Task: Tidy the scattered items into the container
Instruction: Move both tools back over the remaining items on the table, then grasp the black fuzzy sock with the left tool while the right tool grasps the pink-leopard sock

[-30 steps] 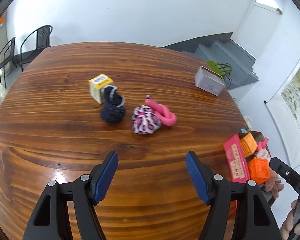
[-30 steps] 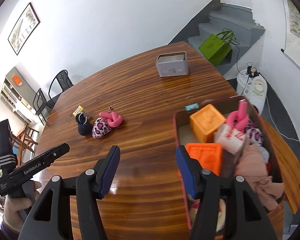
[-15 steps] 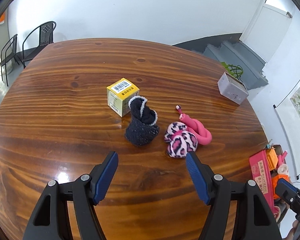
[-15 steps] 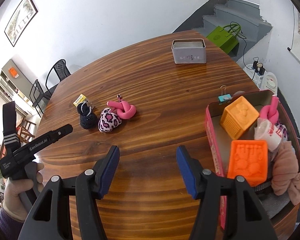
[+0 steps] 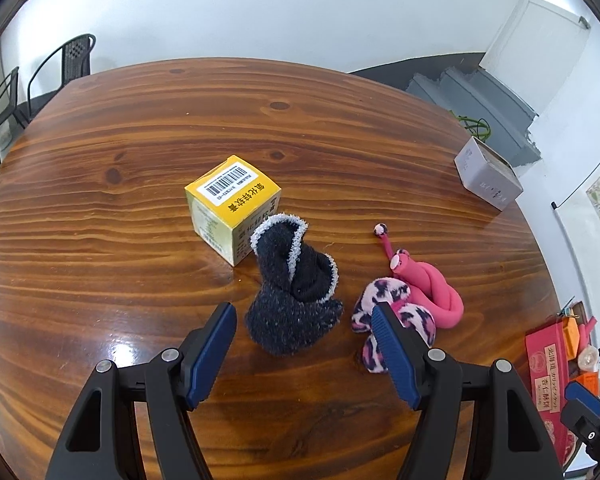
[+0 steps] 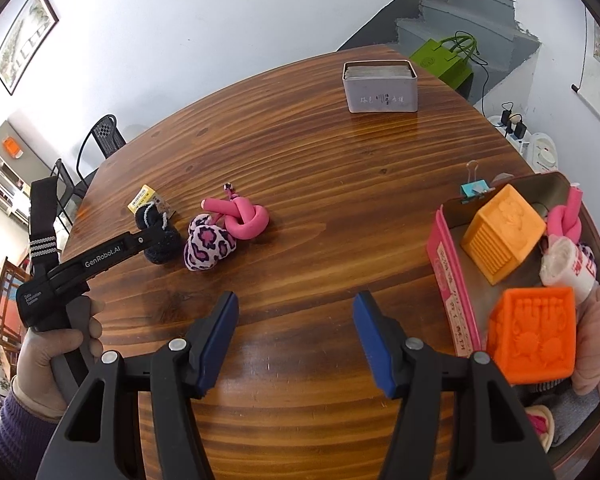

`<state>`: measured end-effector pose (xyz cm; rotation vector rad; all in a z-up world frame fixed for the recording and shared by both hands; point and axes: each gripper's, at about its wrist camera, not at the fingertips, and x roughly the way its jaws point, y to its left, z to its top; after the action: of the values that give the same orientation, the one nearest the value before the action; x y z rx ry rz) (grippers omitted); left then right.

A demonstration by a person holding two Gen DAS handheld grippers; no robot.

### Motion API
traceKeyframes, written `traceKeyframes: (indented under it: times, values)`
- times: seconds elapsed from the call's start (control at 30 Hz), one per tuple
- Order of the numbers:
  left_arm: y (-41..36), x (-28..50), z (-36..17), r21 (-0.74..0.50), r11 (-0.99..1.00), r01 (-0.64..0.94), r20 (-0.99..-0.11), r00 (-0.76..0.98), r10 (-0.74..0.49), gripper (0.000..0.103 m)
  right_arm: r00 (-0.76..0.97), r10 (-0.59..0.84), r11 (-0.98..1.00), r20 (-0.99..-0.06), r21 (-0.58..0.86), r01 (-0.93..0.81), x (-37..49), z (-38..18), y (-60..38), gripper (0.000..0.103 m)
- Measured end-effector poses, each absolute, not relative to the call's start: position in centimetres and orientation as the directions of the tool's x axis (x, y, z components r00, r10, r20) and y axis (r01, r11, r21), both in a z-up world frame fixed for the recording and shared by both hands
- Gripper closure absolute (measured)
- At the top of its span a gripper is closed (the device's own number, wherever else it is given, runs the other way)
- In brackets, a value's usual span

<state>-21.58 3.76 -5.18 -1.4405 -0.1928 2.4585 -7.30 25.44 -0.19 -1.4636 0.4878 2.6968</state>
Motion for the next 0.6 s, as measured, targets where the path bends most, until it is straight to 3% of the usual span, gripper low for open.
traceKeyframes:
  times: [0.37,0.4,0.47,0.6]
  values:
    - [4.0,-23.5,-7.1,-0.258,-0.949,-0.182,-0.837,-0.449,0.313,0.032,-0.555,-0.119,-0.957,-0.823,0.244,-0.157,-9.8,-0.4,24.2,0.039]
    - [3.9,-23.6,-7.2,-0.251,-0.951,-0.181,-0.836,-0.455,0.307,0.035,-0.556,-0.118,-0.958,-0.823,0.242,-0.155,-10.1,-0.5,24.1,0.039]
    - [3.7,-23.7,-7.5,-0.253,-0.949,-0.190,-0.838,-0.447,0.313,0.056,-0.557,-0.124,-0.957,-0.821,0.247,-0.150,-10.5,-0.6,23.8,0.039]
    - [3.4,-23.1,-7.0,-0.241,-0.947,-0.211,-0.833,-0.456,0.313,0.056,-0.560,-0.148,-0.961,-0.815,0.253,-0.114,-11.7,-0.8,22.6,0.039]
